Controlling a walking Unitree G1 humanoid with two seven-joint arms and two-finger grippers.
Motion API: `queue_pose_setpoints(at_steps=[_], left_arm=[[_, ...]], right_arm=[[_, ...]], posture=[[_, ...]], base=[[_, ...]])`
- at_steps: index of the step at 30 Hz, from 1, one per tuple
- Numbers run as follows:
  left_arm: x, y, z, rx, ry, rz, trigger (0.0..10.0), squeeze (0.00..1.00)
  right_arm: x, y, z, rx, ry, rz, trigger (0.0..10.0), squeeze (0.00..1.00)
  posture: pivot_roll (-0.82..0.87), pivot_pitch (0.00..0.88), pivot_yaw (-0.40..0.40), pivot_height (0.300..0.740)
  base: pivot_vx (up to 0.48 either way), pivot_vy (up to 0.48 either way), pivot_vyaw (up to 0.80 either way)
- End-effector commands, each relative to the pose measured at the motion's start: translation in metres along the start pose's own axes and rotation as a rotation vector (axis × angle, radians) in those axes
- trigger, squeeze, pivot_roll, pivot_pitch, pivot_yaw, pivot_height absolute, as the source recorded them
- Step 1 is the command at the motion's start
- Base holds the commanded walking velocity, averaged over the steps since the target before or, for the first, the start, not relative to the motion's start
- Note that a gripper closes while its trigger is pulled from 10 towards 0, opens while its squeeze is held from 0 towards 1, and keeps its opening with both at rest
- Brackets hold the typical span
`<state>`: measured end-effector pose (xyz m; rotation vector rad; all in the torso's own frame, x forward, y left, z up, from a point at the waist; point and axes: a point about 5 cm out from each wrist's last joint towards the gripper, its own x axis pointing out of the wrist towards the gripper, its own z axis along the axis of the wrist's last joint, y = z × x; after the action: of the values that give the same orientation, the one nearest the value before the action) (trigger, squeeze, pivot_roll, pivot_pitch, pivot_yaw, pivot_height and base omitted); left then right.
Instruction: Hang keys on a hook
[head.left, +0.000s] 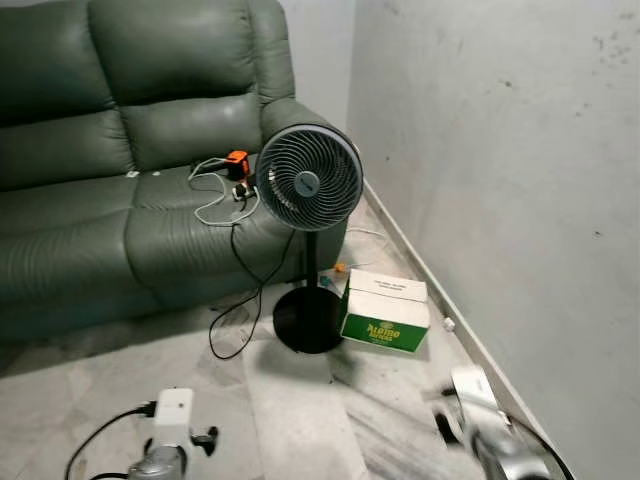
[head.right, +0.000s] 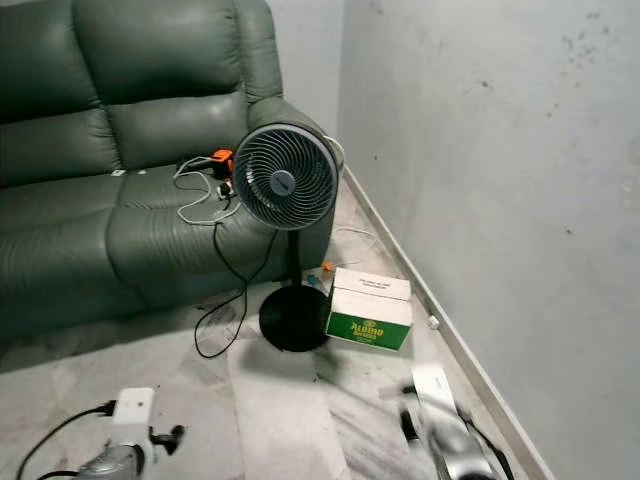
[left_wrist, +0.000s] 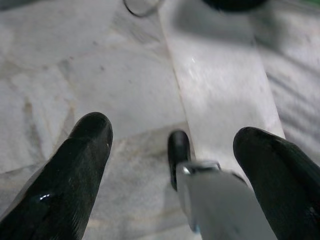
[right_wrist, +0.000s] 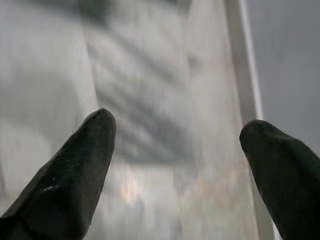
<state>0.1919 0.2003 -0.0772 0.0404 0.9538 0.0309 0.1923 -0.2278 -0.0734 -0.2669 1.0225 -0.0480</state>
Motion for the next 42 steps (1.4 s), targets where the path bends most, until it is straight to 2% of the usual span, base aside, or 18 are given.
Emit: queue_pose_setpoints(at_steps=[1,6,15,24,37,42], left_arm=[[-0.001,-0.001,-0.007,0.040,0.030,-0.011,10.0,0.00],[-0.001,-0.007,-0.012,0.047,0.047,-0.012,10.0,0.00],[-0.001,0.001,-0.013,0.066,0.052,-0.001,10.0,0.00],[-0.001,0.002,-0.012,0.083,0.058,-0.005,10.0,0.00],[0.000,0.003,-0.009,0.103,0.055,-0.007,10.0,0.00],[0.000,0.001,-0.007,0.110,0.041,-0.020,10.0,0.00]], right_arm=[[0.001,0.006,0.006,-0.024,-0.023,0.029,10.0,0.00],[0.000,0.011,0.000,-0.067,-0.003,0.084,10.0,0.00],[0.002,0.018,0.027,-0.123,-0.041,0.125,10.0,0.00],[0.002,0.017,0.039,-0.161,-0.050,0.133,10.0,0.00],[0.002,0.022,0.031,-0.202,-0.040,0.146,10.0,0.00],[0.002,0.022,0.031,-0.216,-0.043,0.149,10.0,0.00]], posture=[[0.01,0.000,-0.043,0.740],[0.01,0.000,-0.037,0.740],[0.02,0.000,-0.032,0.740],[0.02,0.000,-0.030,0.740],[0.02,0.000,-0.027,0.740],[0.02,0.000,-0.027,0.740]], base=[[0.000,0.000,0.00],[0.000,0.000,0.00],[0.000,0.000,0.00],[0.000,0.000,0.00],[0.000,0.417,0.00],[0.000,-0.130,0.00]])
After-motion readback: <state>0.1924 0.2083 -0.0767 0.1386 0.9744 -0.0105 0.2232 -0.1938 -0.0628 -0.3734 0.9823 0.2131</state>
